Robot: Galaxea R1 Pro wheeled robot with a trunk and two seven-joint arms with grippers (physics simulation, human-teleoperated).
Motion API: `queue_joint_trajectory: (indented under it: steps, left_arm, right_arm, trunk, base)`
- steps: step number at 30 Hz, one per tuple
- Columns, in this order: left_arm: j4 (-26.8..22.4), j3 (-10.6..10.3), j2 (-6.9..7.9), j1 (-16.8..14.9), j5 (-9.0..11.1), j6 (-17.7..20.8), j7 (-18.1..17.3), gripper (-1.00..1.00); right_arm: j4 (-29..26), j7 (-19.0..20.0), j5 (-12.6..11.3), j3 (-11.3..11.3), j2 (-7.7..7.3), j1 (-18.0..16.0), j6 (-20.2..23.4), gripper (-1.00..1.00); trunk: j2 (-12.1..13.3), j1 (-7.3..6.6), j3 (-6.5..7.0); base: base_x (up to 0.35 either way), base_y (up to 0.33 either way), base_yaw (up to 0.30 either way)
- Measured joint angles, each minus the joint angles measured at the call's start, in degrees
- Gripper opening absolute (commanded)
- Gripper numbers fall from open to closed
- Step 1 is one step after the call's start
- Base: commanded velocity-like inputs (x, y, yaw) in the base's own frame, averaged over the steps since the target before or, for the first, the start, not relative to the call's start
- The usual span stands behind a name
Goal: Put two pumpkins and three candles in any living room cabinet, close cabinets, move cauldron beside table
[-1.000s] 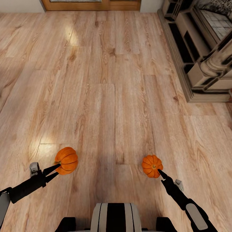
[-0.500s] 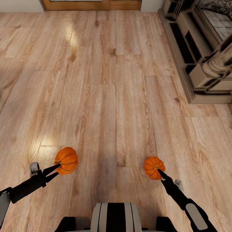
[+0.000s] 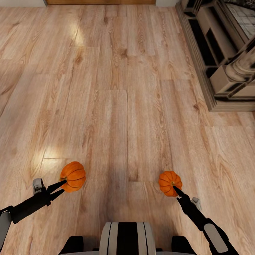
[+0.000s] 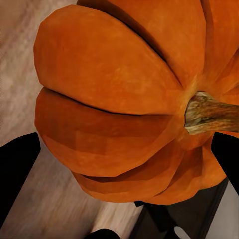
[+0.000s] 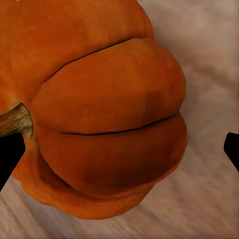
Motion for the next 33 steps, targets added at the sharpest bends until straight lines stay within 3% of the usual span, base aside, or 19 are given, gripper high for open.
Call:
queue_joint_trajectory:
  steps: [23, 24, 33]
  left_arm:
    - [0.0, 0.0, 0.0, 0.0, -0.1, 0.0, 0.0, -1.0]
    - [0.0, 0.0, 0.0, 0.0, -0.1, 0.0, 0.0, -1.0]
    - [0.0, 0.0, 0.0, 0.0, -0.1, 0.0, 0.0, -1.0]
  right_arm:
    - [0.0, 0.0, -0.1, 0.2, 0.0, 0.0, 0.3, 1.0]
    - [0.0, -0.1, -0.2, 0.2, 0.0, 0.0, 0.3, -1.0]
    - [0.0, 0.3, -0.2, 0.3, 0.0, 0.0, 0.3, -1.0]
  trunk:
    - [0.0, 0.0, 0.0]
    - [0.0, 0.0, 0.0]
    - [0.0, 0.0, 0.0]
  base:
    - [0.041, 0.006, 0.0]
    - [0.0, 0.0, 0.0]
    - [0.0, 0.0, 0.0]
